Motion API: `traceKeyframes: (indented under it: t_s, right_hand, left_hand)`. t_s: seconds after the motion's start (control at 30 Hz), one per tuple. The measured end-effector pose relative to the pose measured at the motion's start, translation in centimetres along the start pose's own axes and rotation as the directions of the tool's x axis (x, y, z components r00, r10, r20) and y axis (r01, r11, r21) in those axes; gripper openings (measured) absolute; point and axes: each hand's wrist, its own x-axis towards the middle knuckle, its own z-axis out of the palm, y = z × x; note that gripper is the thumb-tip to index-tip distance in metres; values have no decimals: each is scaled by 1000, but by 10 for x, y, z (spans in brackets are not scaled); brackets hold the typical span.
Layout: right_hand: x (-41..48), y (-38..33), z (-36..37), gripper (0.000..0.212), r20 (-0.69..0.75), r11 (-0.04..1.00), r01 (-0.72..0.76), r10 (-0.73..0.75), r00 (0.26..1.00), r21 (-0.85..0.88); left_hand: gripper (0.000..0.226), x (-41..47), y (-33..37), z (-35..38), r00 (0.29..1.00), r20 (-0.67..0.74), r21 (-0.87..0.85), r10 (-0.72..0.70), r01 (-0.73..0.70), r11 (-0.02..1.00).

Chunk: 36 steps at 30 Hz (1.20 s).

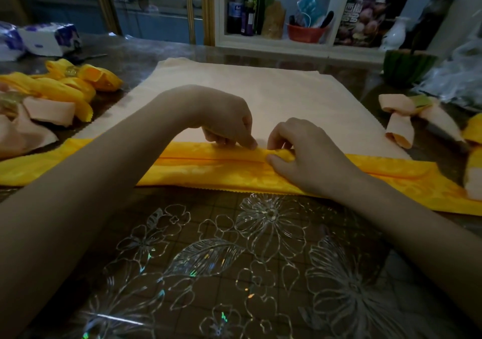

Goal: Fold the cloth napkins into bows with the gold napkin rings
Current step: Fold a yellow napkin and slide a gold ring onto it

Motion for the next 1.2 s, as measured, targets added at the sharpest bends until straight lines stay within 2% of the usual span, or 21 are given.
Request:
traceKeyframes:
  t_s: [0.1, 0.2, 0.37, 0.43, 0.53, 0.63, 0.8, 0.93, 1.03, 1.1, 1.2]
  right_hand:
    - [-2, -1, -2, 18, 22, 995, 69, -68, 997, -70]
    - [0, -2, -8, 22, 50, 998, 59, -58, 997, -16]
    - [4, 3, -12, 4, 123, 985, -54, 34, 992, 166]
    - [4, 6, -11, 9, 149, 966, -133, 101, 984, 223]
    - [4, 12, -10, 21, 172, 957, -195, 160, 972, 213]
    - [3, 12, -10, 17, 166, 975, -154, 127, 978, 161]
    - [1, 5, -12, 16, 122, 992, -45, 31, 992, 116]
    - [-1, -1, -12, 15, 124, 996, 61, -68, 990, 57]
    - [-1, -2, -19, 13, 218, 995, 100, -93, 971, -19]
    - [-1, -1, -29, 19, 306, 994, 100, -86, 948, -30]
    - [0, 1, -37, 24, 301, 996, 75, -83, 950, 37]
  left_hand:
    - [25, 1, -1, 2, 1000, 14, 28, -2, 1, 1000]
    - [19, 1, -1, 3, 1000, 16, 25, 1, -2, 1000]
    - [22, 2, 0, 6, 1000, 10, 43, -6, 6, 999]
    - [27, 3, 1, 7, 1000, -2, 61, -8, 8, 998]
    - [28, 3, 2, 7, 1000, 19, 33, -2, 2, 999]
    - [21, 3, 3, 8, 999, 37, 5, 12, -12, 1000]
    - [24, -1, 7, 7, 995, 96, 48, 23, -28, 998]
    - [18, -7, 9, 1, 994, 104, 10, 41, -42, 999]
    - [14, -7, 9, 2, 995, 86, 39, 48, -51, 998]
    - [13, -6, 9, 4, 994, 102, 58, 44, -50, 997]
    - [14, -5, 10, 6, 993, 112, 76, 45, -54, 996]
